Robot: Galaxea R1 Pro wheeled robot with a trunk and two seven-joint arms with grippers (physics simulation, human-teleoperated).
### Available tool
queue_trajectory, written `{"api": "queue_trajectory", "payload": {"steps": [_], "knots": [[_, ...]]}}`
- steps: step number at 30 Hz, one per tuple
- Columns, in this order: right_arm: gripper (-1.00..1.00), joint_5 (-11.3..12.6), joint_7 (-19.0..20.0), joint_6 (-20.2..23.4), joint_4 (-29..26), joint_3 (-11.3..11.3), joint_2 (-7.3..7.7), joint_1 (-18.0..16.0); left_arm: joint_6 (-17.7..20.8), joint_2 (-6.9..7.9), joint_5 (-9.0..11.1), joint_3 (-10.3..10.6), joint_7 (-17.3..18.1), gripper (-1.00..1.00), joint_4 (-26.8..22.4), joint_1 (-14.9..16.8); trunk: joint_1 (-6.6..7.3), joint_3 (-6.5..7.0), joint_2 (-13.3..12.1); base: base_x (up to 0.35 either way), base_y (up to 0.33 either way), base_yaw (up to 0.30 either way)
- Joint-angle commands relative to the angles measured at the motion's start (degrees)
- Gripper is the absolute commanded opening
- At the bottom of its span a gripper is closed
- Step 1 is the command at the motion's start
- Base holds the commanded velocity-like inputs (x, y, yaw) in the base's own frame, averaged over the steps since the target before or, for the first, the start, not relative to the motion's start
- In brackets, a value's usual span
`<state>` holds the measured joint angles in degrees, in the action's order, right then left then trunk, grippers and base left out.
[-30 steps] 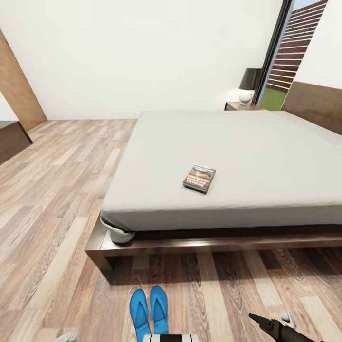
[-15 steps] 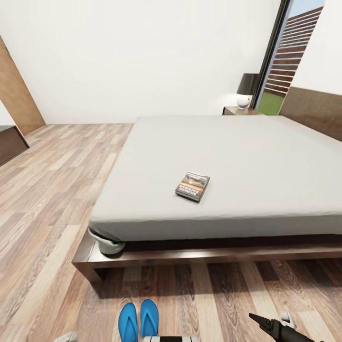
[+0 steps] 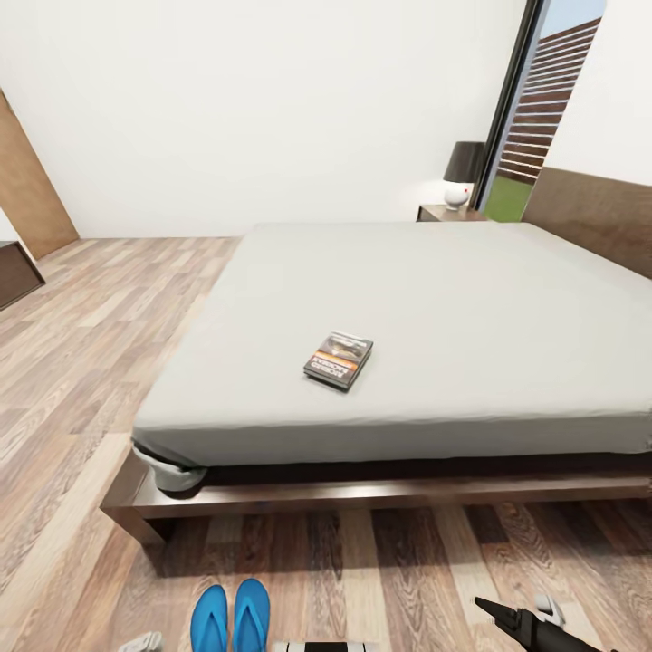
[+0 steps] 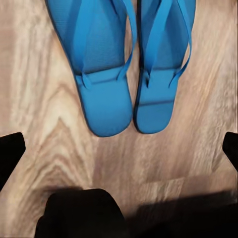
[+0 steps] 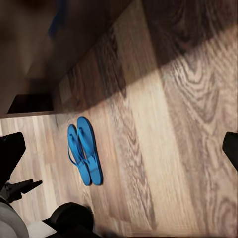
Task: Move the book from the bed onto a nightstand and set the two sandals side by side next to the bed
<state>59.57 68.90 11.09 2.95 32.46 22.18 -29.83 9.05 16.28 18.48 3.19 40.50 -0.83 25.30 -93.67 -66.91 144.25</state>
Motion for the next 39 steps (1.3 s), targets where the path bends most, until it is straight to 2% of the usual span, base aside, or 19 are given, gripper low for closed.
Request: {"api": "queue_trajectory", "payload": {"steps": [1,39], "knots": [[1.0,0.6,0.23,0.58,0.13,0.45,-0.03,-0.05,0.54,0.0,0.6,0.33,0.19,1.0,-0.05,0.01,0.01,-0.04,0.02,0.002,-0.275,0.0],[1.0,0.55,0.18,-0.36,0.13,0.5,-0.03,-0.05,0.78,-0.09,0.6,0.24,0.19,1.0,-0.05,0.01,0.01,-0.04,0.02,0.0,-0.267,0.0]]}}
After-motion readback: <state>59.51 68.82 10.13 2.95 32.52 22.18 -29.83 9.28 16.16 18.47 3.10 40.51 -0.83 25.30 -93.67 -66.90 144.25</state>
